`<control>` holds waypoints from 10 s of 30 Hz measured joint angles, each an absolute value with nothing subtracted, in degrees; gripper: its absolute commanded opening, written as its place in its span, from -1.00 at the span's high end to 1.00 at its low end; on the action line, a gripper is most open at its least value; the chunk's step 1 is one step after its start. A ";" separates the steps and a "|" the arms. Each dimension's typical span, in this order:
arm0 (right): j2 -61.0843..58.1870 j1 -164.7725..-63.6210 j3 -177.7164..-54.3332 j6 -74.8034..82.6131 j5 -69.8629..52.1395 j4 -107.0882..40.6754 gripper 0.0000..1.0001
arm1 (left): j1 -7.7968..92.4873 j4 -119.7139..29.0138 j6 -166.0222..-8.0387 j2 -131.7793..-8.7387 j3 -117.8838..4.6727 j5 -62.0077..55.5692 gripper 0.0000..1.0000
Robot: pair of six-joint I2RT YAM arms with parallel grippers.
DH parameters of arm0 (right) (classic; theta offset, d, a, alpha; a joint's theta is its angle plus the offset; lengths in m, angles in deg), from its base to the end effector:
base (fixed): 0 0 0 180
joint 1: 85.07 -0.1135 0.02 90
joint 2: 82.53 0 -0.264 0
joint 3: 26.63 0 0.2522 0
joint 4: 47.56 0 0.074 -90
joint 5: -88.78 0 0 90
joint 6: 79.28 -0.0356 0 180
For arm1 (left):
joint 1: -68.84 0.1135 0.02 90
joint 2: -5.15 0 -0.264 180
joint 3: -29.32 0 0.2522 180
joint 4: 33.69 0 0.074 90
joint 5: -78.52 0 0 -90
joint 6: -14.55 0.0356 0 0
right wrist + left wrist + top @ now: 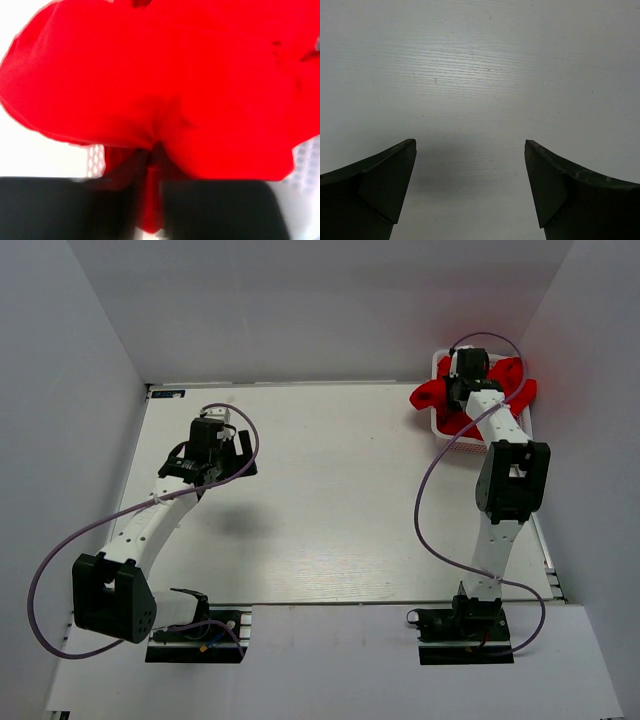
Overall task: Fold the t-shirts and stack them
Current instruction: Grab crumpled tshirt from bin with the right arm, then move the tshirt to the center of the board, then flatten out the tshirt
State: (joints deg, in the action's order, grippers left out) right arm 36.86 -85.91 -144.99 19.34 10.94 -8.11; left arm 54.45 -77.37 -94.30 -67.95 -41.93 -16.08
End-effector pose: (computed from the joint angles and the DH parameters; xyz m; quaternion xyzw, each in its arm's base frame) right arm 0.4845 -0.0004 0.2684 -0.0302 0.9035 -0.1242 0.4090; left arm 0.2642 -0.0648 0.2798 -0.0512 0.9236 -0.0726 0.3729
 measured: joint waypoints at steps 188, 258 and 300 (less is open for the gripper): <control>-36.07 -124.95 -126.61 8.89 34.35 -18.36 1.00 | 36.75 -72.80 -79.83 -45.53 -77.99 -25.48 1.00; 21.35 -108.03 -134.28 5.05 12.56 -27.65 -0.81 | 62.19 -73.85 -94.87 -99.25 -75.35 -22.27 -1.00; -0.97 -106.65 -83.59 -21.42 11.73 -21.79 -0.81 | 53.27 -77.23 -110.85 -67.08 -16.97 -12.32 1.00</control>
